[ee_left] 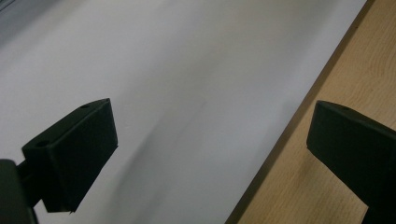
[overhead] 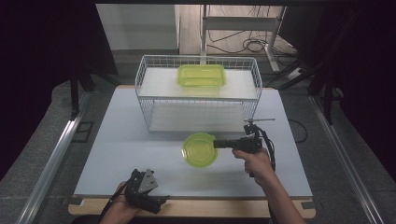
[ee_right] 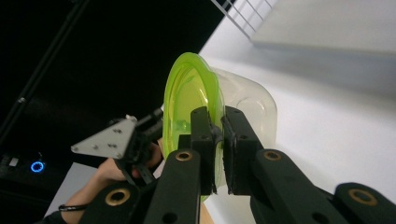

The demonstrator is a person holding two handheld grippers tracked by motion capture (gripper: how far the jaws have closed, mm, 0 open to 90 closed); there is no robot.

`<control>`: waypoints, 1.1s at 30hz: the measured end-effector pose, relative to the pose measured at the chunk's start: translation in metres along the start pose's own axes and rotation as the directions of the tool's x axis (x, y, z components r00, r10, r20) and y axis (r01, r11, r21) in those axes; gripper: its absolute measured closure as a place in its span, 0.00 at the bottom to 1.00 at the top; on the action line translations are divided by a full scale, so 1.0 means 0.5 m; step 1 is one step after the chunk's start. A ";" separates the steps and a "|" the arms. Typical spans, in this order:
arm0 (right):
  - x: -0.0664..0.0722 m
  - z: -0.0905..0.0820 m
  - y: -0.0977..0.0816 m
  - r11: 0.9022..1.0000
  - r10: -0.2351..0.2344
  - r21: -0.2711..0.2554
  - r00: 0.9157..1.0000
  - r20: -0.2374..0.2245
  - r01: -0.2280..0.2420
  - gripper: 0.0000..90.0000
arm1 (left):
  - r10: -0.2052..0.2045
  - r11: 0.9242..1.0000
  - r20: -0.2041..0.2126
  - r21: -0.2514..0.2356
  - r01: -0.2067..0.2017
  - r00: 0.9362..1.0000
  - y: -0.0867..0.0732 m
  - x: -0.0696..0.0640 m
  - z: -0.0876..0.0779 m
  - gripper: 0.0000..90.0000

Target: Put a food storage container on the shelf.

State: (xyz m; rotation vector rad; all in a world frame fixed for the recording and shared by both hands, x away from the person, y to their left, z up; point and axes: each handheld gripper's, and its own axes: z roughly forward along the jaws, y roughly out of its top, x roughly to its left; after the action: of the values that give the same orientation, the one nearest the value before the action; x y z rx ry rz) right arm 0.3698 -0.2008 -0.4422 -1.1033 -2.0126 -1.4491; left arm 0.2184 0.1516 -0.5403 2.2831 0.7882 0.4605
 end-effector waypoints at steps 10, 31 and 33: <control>0.046 -0.034 0.059 0.997 -0.050 -0.061 0.999 -0.007 0.049 0.93 | 0.001 1.000 0.000 -0.001 -0.001 1.000 0.000 0.000 0.000 0.02; 0.136 -0.075 0.194 0.982 -0.114 -0.152 0.993 0.018 0.115 0.93 | -0.004 1.000 0.000 -0.004 0.004 1.000 -0.001 0.002 -0.001 0.02; 0.142 -0.077 0.206 0.980 -0.116 -0.159 0.993 0.021 0.118 0.93 | -0.005 1.000 0.000 -0.004 0.005 1.000 -0.001 0.002 -0.001 0.02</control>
State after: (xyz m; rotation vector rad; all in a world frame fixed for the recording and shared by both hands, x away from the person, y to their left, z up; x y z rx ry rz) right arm 0.4055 -0.1967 -0.3161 -1.0743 -2.0285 -1.6925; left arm 0.2189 0.1529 -0.5404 2.2767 0.7924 0.4588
